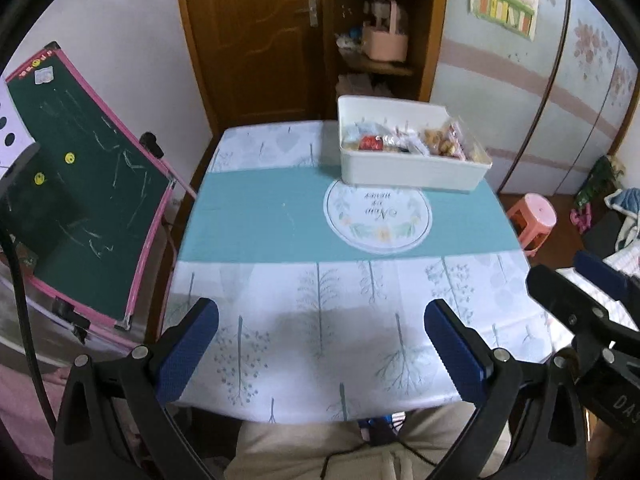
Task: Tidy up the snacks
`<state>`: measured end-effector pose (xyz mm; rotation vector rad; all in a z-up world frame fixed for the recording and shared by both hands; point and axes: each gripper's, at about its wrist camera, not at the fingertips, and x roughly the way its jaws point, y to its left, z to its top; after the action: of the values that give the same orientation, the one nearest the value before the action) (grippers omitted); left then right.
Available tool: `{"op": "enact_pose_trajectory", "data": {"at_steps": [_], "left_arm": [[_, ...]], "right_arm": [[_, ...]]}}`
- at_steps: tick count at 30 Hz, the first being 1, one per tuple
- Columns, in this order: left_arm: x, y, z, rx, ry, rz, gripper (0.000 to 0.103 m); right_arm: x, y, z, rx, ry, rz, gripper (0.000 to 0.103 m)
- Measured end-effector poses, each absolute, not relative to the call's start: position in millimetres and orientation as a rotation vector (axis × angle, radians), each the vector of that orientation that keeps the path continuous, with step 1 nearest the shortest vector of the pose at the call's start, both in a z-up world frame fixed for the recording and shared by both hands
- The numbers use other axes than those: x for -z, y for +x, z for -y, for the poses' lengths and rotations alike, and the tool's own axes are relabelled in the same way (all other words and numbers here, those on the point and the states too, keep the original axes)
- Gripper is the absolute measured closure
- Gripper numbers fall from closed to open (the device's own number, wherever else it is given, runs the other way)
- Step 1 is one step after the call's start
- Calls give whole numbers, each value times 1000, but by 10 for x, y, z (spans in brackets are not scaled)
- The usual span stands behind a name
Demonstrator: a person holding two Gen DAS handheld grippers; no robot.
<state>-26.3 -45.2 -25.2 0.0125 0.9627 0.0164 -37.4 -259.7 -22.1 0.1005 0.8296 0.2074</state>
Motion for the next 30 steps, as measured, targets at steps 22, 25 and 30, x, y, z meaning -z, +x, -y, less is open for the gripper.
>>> {"op": "enact_pose_trajectory", "data": {"at_steps": [22,25,30], "left_arm": [[318,-255,393,-47,-12,-975,1],[321,-248,381,-47,-13,-977,1],[325,-237,355,-43,-16,-980,1]], "right_arm": [[398,-343,2564,-229,111,-840,26],[395,-320,2574,-235,117,-842,26],[393,-291,2546,-245,120,-848,26]]}}
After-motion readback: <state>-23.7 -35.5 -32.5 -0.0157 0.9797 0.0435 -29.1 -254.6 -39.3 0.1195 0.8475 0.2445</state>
